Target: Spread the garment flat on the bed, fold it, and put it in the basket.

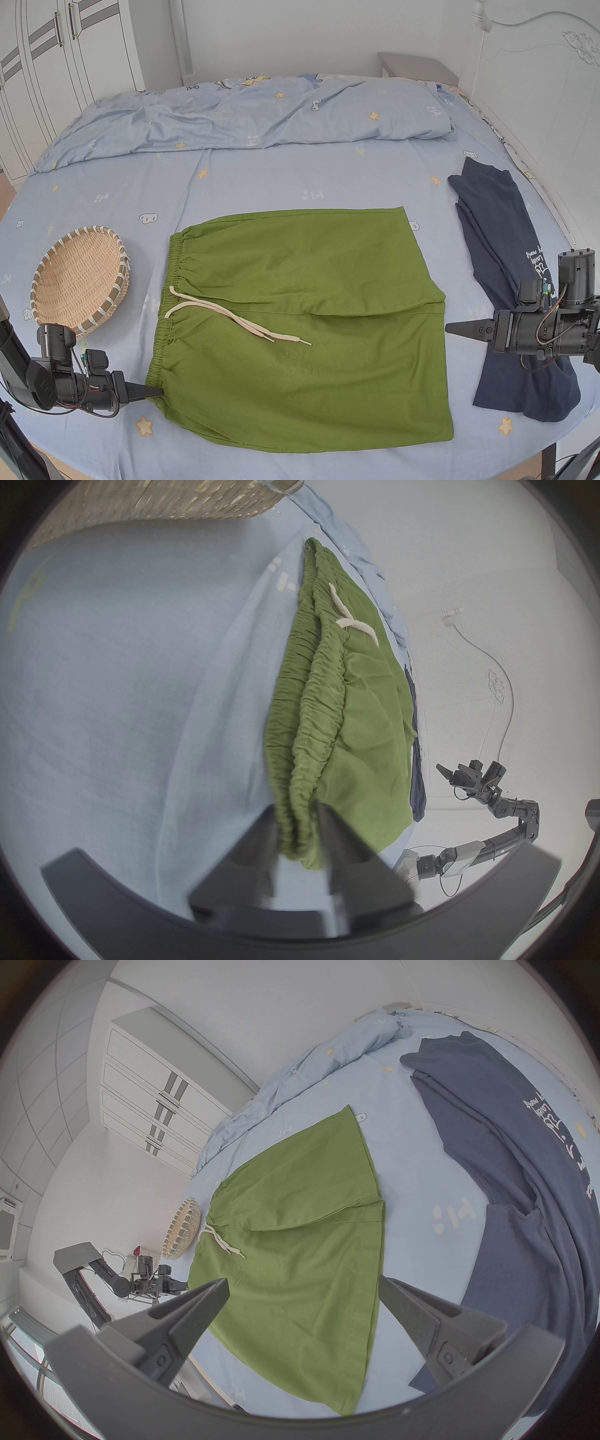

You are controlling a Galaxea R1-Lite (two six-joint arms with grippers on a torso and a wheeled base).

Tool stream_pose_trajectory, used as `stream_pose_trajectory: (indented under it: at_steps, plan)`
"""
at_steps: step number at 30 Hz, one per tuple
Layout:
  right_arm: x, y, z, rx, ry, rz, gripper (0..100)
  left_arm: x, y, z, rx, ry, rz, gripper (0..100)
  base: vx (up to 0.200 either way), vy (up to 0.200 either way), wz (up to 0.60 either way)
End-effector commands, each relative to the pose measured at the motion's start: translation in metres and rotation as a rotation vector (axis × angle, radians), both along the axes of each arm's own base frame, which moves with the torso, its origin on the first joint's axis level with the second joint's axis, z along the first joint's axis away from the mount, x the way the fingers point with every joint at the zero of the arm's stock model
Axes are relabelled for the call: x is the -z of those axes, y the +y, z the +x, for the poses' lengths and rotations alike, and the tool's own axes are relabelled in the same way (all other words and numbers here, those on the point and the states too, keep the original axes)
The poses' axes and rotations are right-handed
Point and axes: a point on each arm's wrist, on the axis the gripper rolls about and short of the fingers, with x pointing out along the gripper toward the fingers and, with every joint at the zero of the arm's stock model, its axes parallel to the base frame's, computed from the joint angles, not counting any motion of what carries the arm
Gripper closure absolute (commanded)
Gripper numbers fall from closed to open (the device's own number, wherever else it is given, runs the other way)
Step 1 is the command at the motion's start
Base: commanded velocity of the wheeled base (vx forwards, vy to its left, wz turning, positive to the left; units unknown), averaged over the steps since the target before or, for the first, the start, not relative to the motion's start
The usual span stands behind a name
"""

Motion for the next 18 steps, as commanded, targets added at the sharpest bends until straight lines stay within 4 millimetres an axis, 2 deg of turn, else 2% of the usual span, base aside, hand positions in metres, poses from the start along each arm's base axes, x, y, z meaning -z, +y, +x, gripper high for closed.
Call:
stream_pose_trajectory:
  at_steps: [1, 5, 10, 12, 14, 15, 18]
  plan:
    - [0.003, 0.000, 0.000, -0.001, 0.010, -0.002, 0, 0.001, 0.001, 0.000, -0.003, 0.003, -0.004, 100, 0.000, 0.000, 0.00]
    - [0.004, 0.000, 0.000, -0.001, 0.006, -0.002, 0, 0.001, 0.003, -0.006, -0.020, 0.012, -0.009, 100, 0.000, 0.000, 0.00]
    - [0.016, -0.002, -0.009, -0.006, 0.058, -0.010, 0, -0.006, 0.005, -0.030, -0.035, -0.003, -0.047, 100, 0.000, 0.000, 0.00]
    - [0.026, -0.003, -0.015, -0.010, 0.100, -0.023, 0, -0.008, 0.006, -0.042, -0.044, -0.005, -0.074, 100, 0.000, 0.000, 0.00]
    - [0.034, -0.004, -0.019, -0.014, 0.138, -0.028, 0, -0.008, 0.006, -0.043, -0.046, -0.007, -0.074, 100, 0.000, 0.000, 0.00]
    - [0.049, -0.005, -0.026, -0.048, 0.210, -0.029, 0, -0.007, 0.006, -0.043, -0.043, -0.005, -0.073, 100, 0.000, 0.000, 0.00]
    - [0.061, -0.008, -0.033, -0.086, 0.257, -0.028, 0, -0.007, 0.006, -0.043, -0.040, -0.005, -0.071, 100, 0.000, 0.000, 0.00]
